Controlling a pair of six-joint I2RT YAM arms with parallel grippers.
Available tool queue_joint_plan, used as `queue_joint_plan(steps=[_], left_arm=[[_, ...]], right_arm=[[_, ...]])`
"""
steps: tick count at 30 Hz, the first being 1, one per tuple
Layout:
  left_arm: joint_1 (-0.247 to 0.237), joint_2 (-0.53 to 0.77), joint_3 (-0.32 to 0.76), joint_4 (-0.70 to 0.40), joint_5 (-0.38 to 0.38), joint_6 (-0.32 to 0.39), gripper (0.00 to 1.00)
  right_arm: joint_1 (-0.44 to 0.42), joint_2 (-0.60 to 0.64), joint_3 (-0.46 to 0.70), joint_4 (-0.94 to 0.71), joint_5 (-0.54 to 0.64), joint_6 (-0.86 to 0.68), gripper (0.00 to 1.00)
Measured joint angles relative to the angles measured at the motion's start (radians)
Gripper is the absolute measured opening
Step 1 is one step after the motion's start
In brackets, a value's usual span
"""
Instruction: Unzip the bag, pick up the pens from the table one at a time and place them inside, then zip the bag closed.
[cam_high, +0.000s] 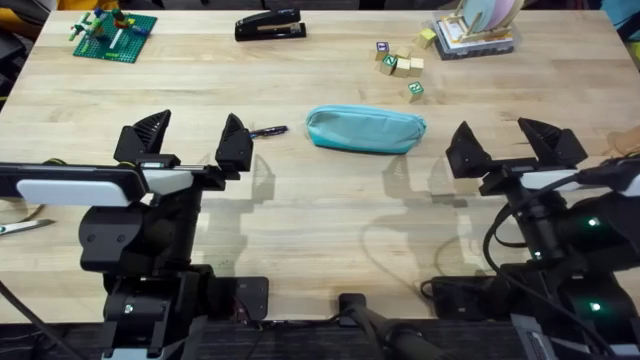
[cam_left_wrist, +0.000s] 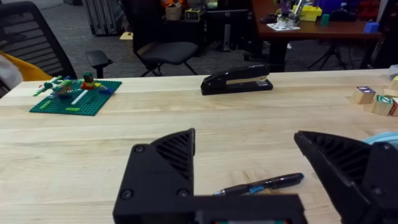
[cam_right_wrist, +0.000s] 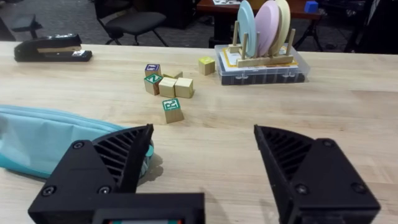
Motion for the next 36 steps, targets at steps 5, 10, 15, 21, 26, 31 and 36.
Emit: queue_joint_plan(steps=[5, 10, 15, 21, 26, 31, 36], left_arm=[[0.000, 0.000, 0.000, -0.001, 0.000, 0.000, 0.994], [0.000, 0.000, 0.000, -0.001, 0.000, 0.000, 0.994], [0.000, 0.000, 0.000, 0.000, 0.000, 0.000, 0.994], [0.000, 0.000, 0.000, 0.005, 0.001, 0.000, 0.993], [0.000, 0.000, 0.000, 0.005, 0.019, 0.000, 0.993], [0.000, 0.000, 0.005, -0.003, 0.026, 0.000, 0.993], [0.000, 0.001, 0.075, -0.070, 0.031, 0.000, 0.993]], right_arm=[[0.000, 0.000, 0.001, -0.011, 0.000, 0.000, 0.996], [0.000, 0.000, 0.003, -0.022, 0.003, 0.000, 0.998], [0.000, 0.000, 0.005, -0.026, 0.004, 0.000, 0.998], [0.000, 0.000, 0.005, -0.026, 0.004, 0.000, 0.998], [0.000, 0.000, 0.005, -0.023, 0.003, 0.000, 0.998], [0.000, 0.000, 0.023, -0.053, -0.001, 0.001, 0.997], [0.000, 0.003, 0.060, -0.099, -0.015, 0.001, 0.997]])
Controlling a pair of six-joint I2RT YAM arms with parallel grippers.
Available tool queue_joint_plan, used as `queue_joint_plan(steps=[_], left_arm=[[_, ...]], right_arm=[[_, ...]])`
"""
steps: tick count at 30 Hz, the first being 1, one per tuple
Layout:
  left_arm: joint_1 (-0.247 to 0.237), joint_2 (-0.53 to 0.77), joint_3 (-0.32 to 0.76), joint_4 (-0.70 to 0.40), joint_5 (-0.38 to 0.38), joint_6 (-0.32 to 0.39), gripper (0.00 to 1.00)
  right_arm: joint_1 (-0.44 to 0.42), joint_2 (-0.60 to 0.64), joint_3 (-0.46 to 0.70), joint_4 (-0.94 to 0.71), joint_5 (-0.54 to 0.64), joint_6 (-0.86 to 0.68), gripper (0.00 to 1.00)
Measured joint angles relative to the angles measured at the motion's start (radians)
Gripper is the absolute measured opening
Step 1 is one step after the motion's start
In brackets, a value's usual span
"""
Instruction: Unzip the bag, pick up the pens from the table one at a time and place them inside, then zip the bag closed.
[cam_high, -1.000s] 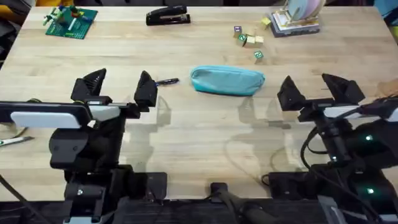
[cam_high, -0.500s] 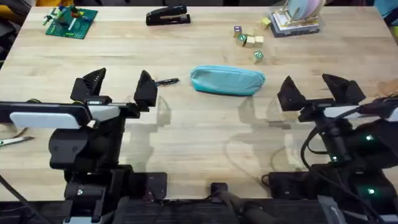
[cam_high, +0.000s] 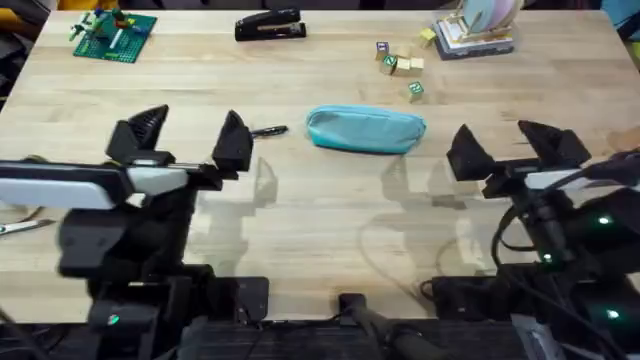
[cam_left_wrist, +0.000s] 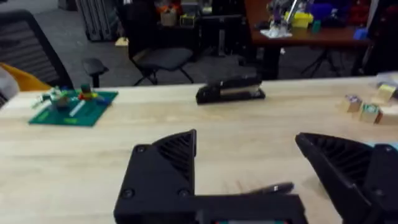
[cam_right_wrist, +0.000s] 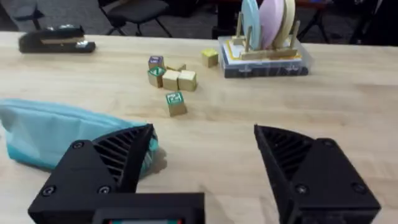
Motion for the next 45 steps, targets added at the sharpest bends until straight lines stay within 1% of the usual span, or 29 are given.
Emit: queue_joint_plan(steps=[5, 8, 11, 15, 19, 21, 24, 29, 33, 37, 41, 45], left_arm=[[0.000, 0.073, 0.137, -0.012, 0.011, 0.000, 0.993], [0.000, 0.166, 0.235, -0.011, 0.026, 0.000, 0.993], [0.000, 0.288, 0.343, -0.012, 0.045, 0.000, 0.993], [0.000, 0.457, 0.492, -0.012, 0.073, 0.000, 0.993], [0.000, 0.609, 0.634, -0.021, 0.114, 0.000, 0.993], [0.000, 0.677, 0.704, -0.054, 0.137, 0.000, 0.993], [0.000, 0.774, 0.814, -0.133, 0.166, -0.009, 0.993], [0.000, 0.926, 0.998, -0.297, 0.195, -0.038, 0.993], [0.000, 1.026, 1.112, -0.372, 0.216, -0.046, 0.993], [0.000, 1.105, 1.166, -0.394, 0.264, -0.037, 0.993], [0.000, 1.171, 1.171, -0.405, 0.362, 0.017, 0.993], [0.000, 1.237, 1.171, -0.445, 0.483, 0.113, 0.993]], right_arm=[[0.000, 0.056, 0.119, 0.000, -0.002, 0.003, 0.997], [0.000, 0.122, 0.218, 0.002, -0.005, 0.004, 0.997], [0.000, 0.207, 0.326, -0.013, -0.005, 0.006, 0.998], [0.000, 0.333, 0.492, -0.096, -0.006, 0.007, 0.997], [0.000, 0.454, 0.658, -0.223, -0.008, 0.007, 0.997], [0.000, 0.508, 0.737, -0.290, -0.008, 0.007, 0.997], [0.000, 0.580, 0.854, -0.382, -0.008, 0.007, 0.998], [0.000, 0.666, 1.002, -0.513, -0.008, 0.007, 0.998], [0.000, 0.712, 1.073, -0.602, -0.008, 0.007, 0.998], [0.000, 0.722, 1.089, -0.634, -0.008, 0.007, 0.998], [0.000, 0.722, 1.091, -0.637, -0.008, 0.007, 0.998], [0.000, 0.722, 1.091, -0.637, -0.008, 0.007, 0.998]])
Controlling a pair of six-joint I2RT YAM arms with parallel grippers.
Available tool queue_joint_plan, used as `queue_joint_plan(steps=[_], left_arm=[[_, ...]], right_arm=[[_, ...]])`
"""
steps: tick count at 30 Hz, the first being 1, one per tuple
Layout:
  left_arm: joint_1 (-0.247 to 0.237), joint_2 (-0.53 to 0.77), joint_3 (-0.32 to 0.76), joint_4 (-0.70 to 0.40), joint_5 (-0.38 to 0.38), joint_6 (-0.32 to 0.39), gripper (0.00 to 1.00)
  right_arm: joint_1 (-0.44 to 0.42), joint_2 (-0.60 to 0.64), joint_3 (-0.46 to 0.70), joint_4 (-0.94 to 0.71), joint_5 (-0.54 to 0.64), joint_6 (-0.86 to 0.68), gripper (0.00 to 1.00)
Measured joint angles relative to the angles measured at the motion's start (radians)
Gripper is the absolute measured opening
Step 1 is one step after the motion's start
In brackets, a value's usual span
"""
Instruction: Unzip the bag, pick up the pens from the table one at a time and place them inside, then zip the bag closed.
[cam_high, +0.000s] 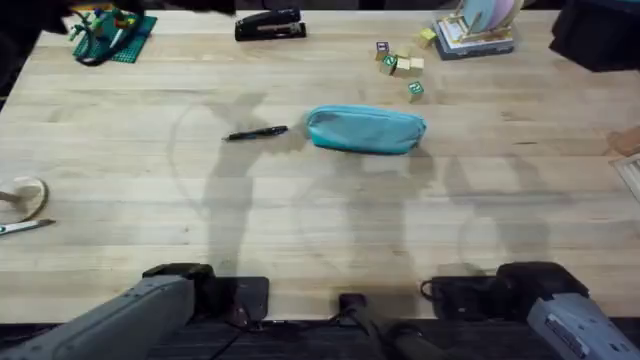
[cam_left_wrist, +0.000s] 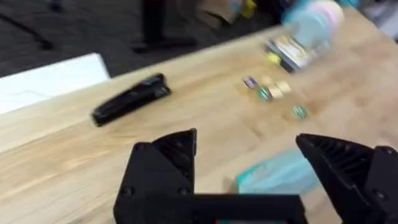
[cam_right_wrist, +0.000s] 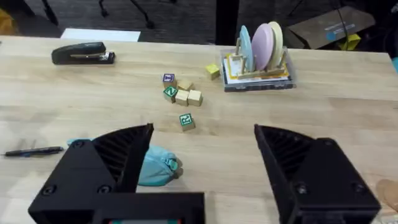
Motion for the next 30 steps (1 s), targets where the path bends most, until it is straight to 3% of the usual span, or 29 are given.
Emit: queue_joint_plan(steps=[6, 11, 14, 15, 19, 25, 30], left_arm=[[0.000, 0.074, 0.000, -0.099, 0.139, 0.167, 0.992], [-0.013, 0.118, 0.000, -0.193, 0.187, 0.322, 0.994], [-0.047, 0.141, 0.000, -0.240, 0.196, 0.436, 0.994], [-0.093, 0.169, 0.000, -0.267, 0.199, 0.553, 0.994], [-0.150, 0.210, 0.000, -0.278, 0.192, 0.691, 0.994], [-0.207, 0.276, 0.000, -0.278, 0.157, 0.842, 0.993], [-0.220, 0.337, 0.000, -0.278, 0.141, 0.925, 0.994]], right_arm=[[0.000, 0.000, 0.000, 0.000, 0.000, 0.000, 0.998], [0.000, 0.000, 0.000, 0.000, 0.000, 0.000, 0.998], [0.000, 0.000, 0.000, 0.000, 0.000, 0.000, 0.998], [0.000, 0.000, 0.000, 0.000, 0.000, 0.000, 0.998], [0.000, 0.000, 0.000, 0.000, 0.000, 0.000, 0.998], [0.000, 0.000, 0.000, 0.000, 0.000, 0.000, 0.998], [0.000, 0.000, 0.000, 0.000, 0.000, 0.000, 0.998]])
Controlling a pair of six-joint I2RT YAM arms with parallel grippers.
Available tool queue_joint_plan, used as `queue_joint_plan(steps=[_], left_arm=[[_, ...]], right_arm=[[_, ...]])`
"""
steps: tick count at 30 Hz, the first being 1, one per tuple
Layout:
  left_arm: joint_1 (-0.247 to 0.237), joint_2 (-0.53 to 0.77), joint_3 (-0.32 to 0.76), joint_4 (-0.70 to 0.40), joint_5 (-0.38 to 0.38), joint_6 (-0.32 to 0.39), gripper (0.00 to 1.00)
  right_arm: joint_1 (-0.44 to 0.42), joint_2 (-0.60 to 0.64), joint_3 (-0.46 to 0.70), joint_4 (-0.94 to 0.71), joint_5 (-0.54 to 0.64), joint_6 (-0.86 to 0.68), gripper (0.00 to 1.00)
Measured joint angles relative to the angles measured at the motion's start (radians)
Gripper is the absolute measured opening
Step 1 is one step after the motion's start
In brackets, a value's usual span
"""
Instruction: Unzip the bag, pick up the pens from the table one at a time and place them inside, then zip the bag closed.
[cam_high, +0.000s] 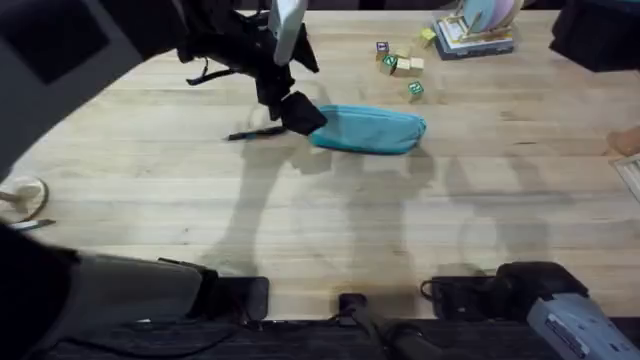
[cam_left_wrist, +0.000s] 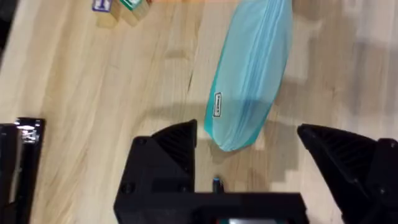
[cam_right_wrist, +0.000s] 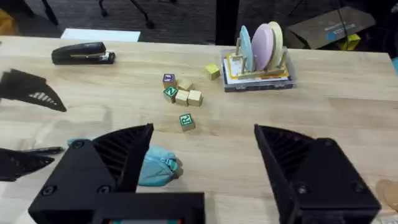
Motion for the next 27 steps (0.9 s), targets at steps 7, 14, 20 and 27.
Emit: queue_joint_plan(steps=[7, 14, 20, 27], left_arm=[[0.000, 0.107, 0.000, 0.005, -0.008, 0.033, 0.993], [0.000, 0.172, 0.000, 0.035, -0.008, 0.041, 0.994], [0.000, 0.199, 0.000, 0.046, -0.008, 0.041, 0.993], [0.000, 0.203, 0.000, 0.048, -0.008, 0.041, 0.993]], right_arm=[[0.000, 0.000, 0.000, 0.000, 0.000, 0.000, 0.998], [0.000, 0.000, 0.000, 0.000, 0.000, 0.000, 0.998], [0.000, 0.000, 0.000, 0.000, 0.000, 0.000, 0.998], [0.000, 0.000, 0.000, 0.000, 0.000, 0.000, 0.998]])
